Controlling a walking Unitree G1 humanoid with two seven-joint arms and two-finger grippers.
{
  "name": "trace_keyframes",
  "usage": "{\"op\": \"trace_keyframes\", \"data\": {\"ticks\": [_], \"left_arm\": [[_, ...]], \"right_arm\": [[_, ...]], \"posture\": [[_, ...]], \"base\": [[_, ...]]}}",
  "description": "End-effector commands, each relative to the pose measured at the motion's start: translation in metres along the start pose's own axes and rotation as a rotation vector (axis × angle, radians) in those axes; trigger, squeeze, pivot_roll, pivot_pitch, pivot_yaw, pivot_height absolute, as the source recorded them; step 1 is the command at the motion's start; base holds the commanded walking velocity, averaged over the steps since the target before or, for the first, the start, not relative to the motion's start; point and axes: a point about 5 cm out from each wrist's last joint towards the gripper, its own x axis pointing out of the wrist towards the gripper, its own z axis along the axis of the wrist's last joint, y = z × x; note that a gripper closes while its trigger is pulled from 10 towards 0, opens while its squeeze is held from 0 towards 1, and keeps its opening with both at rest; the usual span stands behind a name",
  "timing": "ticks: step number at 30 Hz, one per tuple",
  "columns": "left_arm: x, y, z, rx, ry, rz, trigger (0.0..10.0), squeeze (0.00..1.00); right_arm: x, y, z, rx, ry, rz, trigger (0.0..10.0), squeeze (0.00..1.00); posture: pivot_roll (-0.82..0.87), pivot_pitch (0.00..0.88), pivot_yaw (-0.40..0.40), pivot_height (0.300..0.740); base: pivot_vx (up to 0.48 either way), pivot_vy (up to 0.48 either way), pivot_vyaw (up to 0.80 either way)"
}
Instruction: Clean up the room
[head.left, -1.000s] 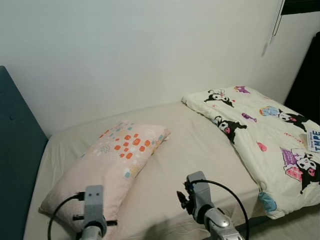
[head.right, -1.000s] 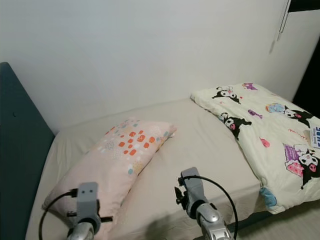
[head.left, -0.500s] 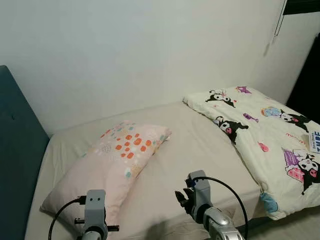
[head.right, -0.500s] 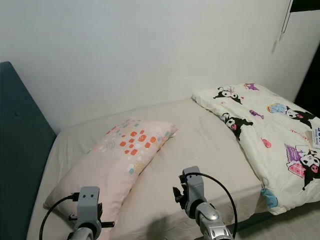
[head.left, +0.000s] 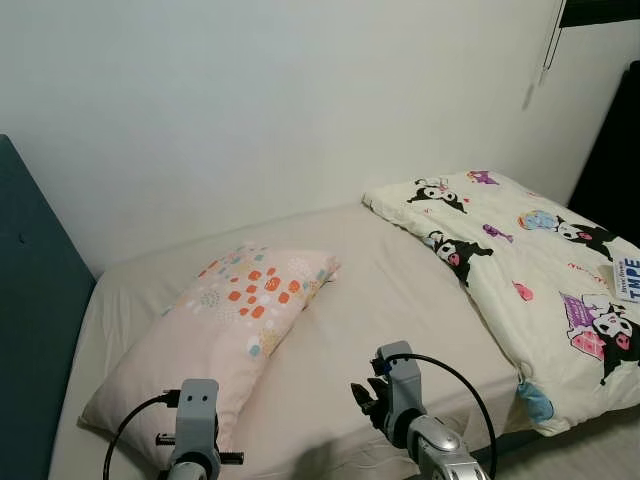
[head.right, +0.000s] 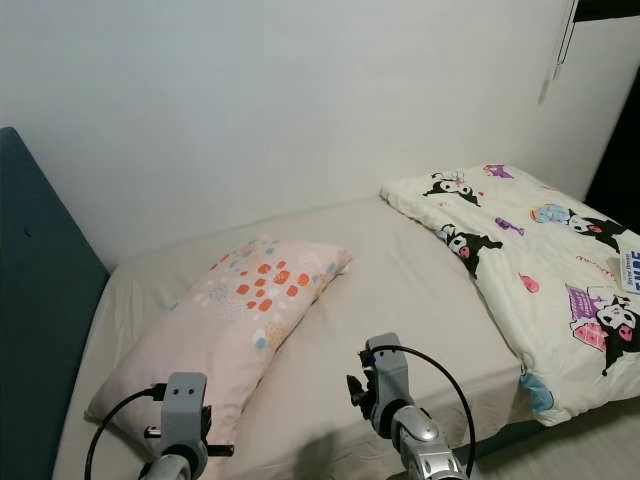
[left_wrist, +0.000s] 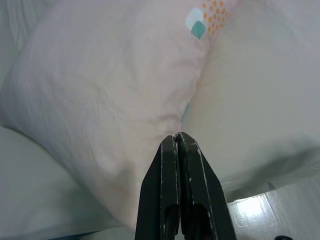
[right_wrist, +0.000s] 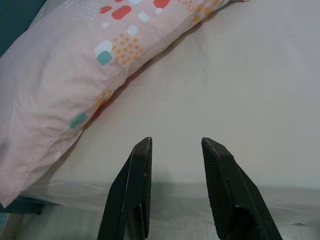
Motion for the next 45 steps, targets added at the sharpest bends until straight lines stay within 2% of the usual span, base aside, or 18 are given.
{"op": "trace_keyframes", "data": {"ticks": [1, 22, 27, 31, 45], "left_arm": [[-0.0024, 0.0065, -0.0046, 0.022, 0.02, 0.007, 10.0, 0.0], [0.0, 0.0058, -0.0028, 0.021, 0.027, 0.009, 10.0, 0.0], [0.0002, 0.0015, -0.0006, 0.04, 0.013, -0.038, 10.0, 0.0], [0.0001, -0.0005, -0.0009, 0.037, 0.016, -0.035, 10.0, 0.0], [-0.002, 0.0044, -0.0062, 0.026, 0.038, -0.009, 10.0, 0.0]], "right_arm": [[0.0002, 0.0017, 0.0005, 0.023, -0.005, -0.002, 10.0, 0.0], [0.0015, 0.0023, 0.001, 0.008, 0.007, 0.008, 10.0, 0.0], [0.0019, 0.0014, 0.0018, 0.004, 0.008, 0.005, 10.0, 0.0], [0.0024, 0.0003, 0.002, -0.013, 0.013, -0.002, 10.0, 0.0], [0.0035, -0.0037, 0.0048, -0.032, 0.014, -0.023, 10.0, 0.0]], "posture": [[-0.08, 0.0, 0.04, 0.738], [-0.08, 0.0, 0.041, 0.738], [-0.08, 0.0, 0.038, 0.738], [-0.08, 0.0, 0.037, 0.738], [-0.08, 0.0, 0.027, 0.738]], "base": [[0.0, 0.0, 0.0], [0.0, 0.0, 0.0], [0.0, 0.0, 0.0], [0.0, 0.0, 0.0], [0.0, 0.0, 0.0]]}}
